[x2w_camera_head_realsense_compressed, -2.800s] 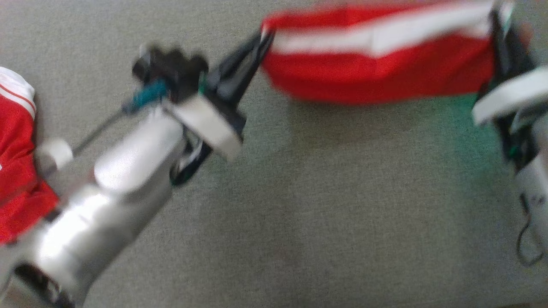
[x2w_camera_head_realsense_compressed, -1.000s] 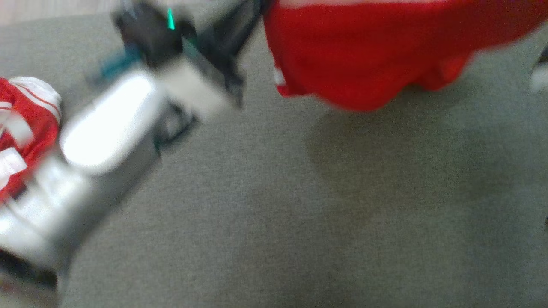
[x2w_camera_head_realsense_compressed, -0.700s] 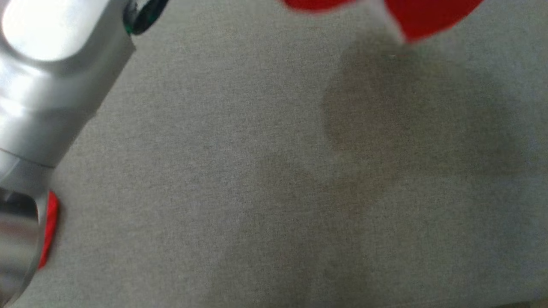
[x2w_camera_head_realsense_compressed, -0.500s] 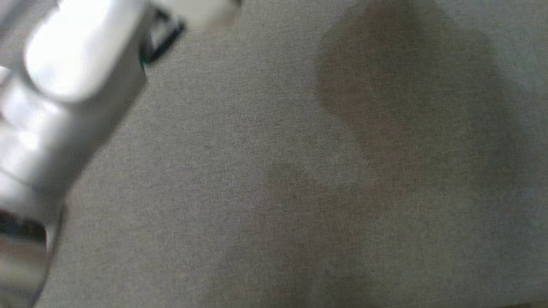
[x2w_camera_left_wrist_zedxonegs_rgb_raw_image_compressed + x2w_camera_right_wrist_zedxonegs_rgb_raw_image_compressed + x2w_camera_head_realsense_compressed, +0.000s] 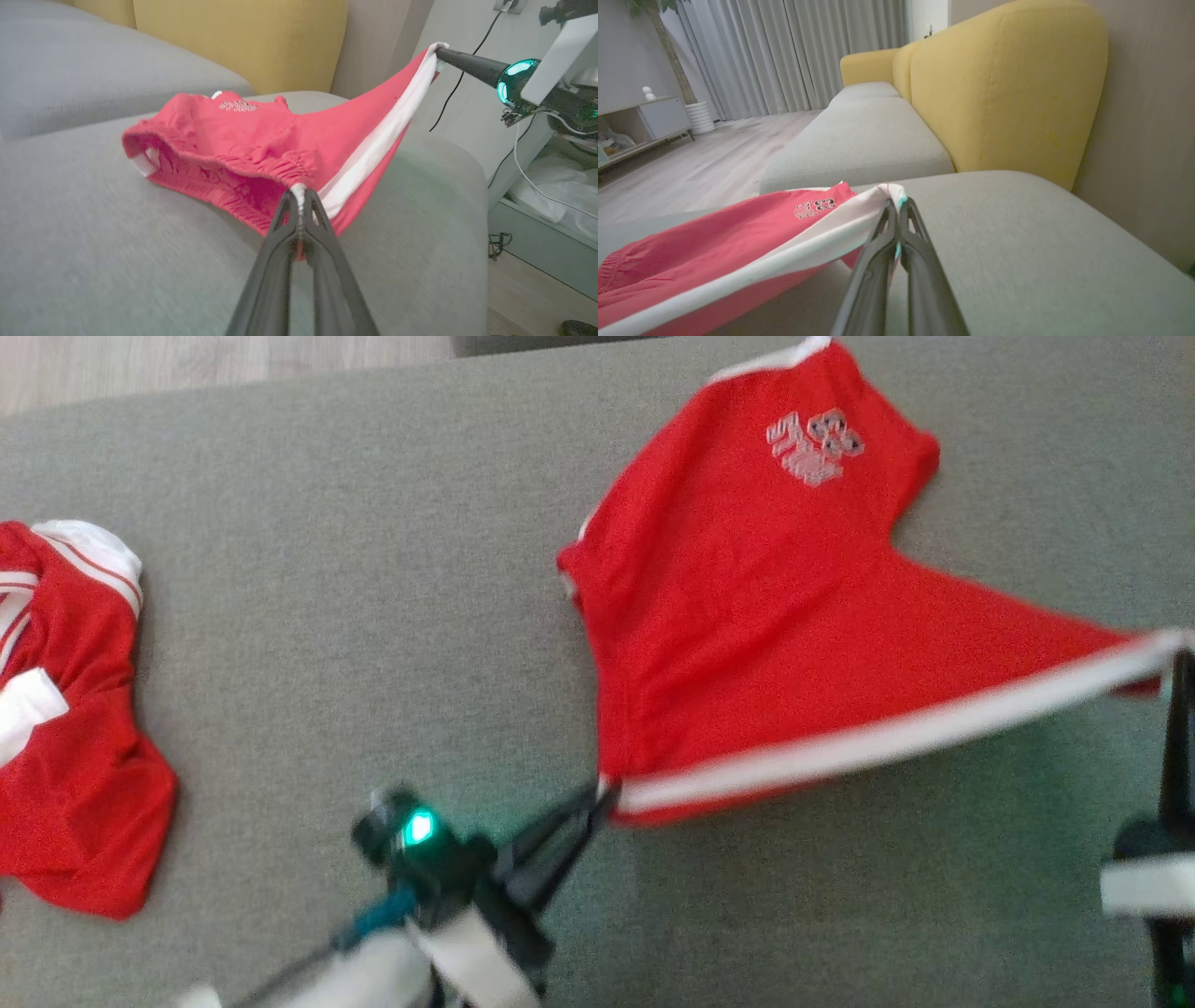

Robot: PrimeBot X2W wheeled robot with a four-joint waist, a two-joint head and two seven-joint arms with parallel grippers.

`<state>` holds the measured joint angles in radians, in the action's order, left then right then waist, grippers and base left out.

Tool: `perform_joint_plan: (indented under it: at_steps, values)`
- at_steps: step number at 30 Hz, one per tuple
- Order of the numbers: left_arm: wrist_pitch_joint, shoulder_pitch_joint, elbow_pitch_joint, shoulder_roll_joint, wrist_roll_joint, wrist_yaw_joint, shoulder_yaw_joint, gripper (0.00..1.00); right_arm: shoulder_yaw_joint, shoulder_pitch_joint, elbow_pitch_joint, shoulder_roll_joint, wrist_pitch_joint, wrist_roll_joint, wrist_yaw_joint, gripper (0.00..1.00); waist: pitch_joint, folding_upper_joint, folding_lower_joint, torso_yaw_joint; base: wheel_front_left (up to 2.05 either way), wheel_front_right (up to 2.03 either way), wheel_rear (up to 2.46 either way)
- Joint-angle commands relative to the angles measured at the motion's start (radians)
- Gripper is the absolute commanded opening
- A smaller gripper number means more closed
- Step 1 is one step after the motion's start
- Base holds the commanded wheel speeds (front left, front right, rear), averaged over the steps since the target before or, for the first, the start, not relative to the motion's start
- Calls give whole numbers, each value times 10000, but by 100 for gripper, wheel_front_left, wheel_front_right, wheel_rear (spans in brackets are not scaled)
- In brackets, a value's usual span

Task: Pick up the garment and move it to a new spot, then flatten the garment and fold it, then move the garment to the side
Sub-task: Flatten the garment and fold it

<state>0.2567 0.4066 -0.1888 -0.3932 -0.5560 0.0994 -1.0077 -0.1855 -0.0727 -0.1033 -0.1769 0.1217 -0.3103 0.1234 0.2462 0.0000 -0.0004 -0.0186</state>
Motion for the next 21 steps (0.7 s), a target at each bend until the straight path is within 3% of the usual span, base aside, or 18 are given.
perform_joint_plan:
  at_steps: [1, 5, 10, 20, 21]
  values:
    - [50, 13, 412, -313, -45, -146, 283, 0, -32, -154, -733, -121, -86, -71, 73, 0, -58, 0, 4, -20, 0, 0, 0]
    - [50, -787, 1055, -421, -152, -574, 347, 0, -432, -1167, -2046, 58, -512, 0, 73, 0, -106, 0, 4, 46, 0, 0, 0]
    - [-5, -642, 1555, -67, -644, -741, 722, 0, -701, -910, -2605, -128, -1125, 25, 73, 0, -94, 0, 4, 297, 0, 0, 0]
    - [-565, 1259, 352, 1175, -1368, -923, 1585, 0, 425, 2278, -750, -1179, -1914, 114, 73, 0, 596, 0, 4, 794, 0, 0, 0]
    - [-723, 1781, -100, 1399, -1449, -959, 1752, 0, 781, 3187, -36, -1438, -2075, 212, 73, 0, 827, 0, 4, 896, 0, 0, 0]
